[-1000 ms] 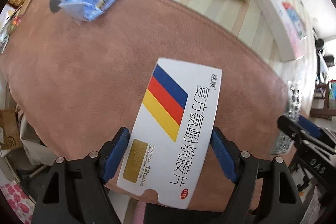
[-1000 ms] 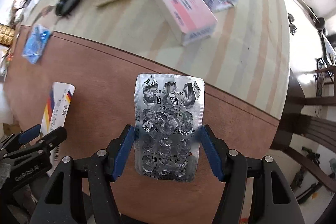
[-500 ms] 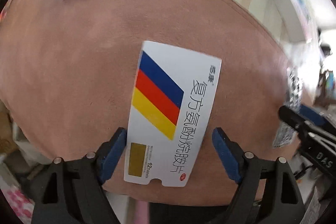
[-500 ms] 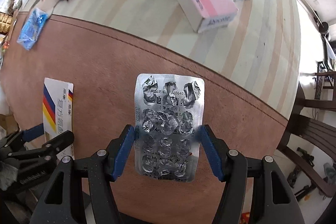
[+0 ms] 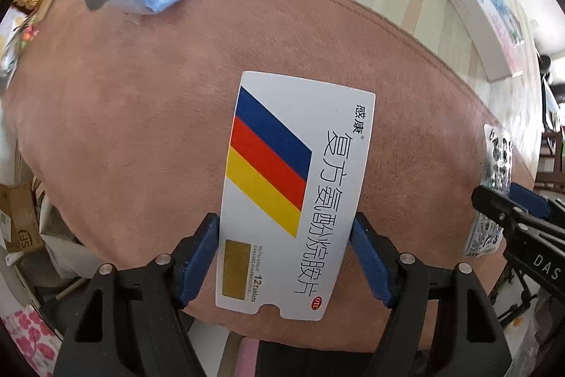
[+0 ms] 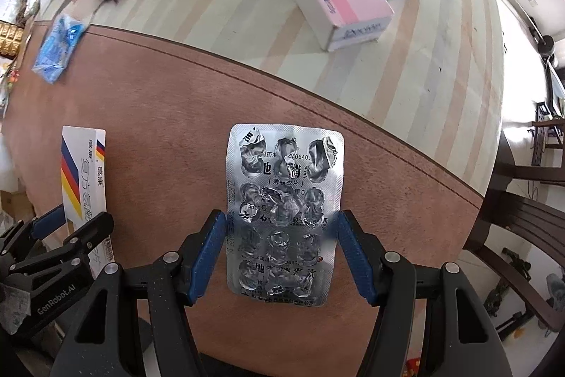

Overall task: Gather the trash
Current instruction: 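Carry the medicine box and blister pack toward the trash bin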

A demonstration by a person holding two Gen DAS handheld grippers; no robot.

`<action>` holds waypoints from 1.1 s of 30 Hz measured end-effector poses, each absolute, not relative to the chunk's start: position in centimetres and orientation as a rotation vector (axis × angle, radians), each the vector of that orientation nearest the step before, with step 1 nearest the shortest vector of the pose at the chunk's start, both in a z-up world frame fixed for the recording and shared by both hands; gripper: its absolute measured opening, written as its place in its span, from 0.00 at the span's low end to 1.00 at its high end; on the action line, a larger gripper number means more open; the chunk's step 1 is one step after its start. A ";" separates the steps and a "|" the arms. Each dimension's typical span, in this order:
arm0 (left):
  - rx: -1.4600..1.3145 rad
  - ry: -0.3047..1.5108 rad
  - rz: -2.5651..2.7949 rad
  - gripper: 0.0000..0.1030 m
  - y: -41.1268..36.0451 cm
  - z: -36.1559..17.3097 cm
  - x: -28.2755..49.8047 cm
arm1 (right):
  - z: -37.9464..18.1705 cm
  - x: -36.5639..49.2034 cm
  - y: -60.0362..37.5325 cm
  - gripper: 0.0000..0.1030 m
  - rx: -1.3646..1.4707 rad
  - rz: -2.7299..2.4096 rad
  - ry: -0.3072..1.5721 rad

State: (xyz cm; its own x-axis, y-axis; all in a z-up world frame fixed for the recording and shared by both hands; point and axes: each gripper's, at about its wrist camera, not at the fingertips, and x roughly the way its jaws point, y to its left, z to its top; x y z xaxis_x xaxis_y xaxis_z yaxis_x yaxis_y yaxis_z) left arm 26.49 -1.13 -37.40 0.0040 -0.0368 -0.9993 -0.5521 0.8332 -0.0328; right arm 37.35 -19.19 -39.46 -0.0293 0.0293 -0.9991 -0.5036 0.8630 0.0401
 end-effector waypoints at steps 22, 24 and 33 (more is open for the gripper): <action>-0.738 1.148 0.743 0.70 6.8 -28.4 5.0 | -31.3 21.9 -10.2 0.65 -0.484 0.828 1.395; -0.794 1.128 0.793 0.70 7.2 -29.0 0.4 | -31.9 18.7 -9.1 0.65 -0.517 0.863 1.396; -1.145 1.104 0.929 0.70 9.0 -40.9 -15.2 | -41.9 4.7 -3.4 0.65 -0.707 1.019 1.465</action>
State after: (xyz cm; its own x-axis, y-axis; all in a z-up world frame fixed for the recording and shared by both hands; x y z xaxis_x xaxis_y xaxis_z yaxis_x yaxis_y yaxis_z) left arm -15.22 9.04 -40.93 0.2215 0.0137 -0.9751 -0.9584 0.1876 -0.2151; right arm 4.66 -3.35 -41.86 -0.1599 0.1219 -0.9796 -0.8760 0.4399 0.1978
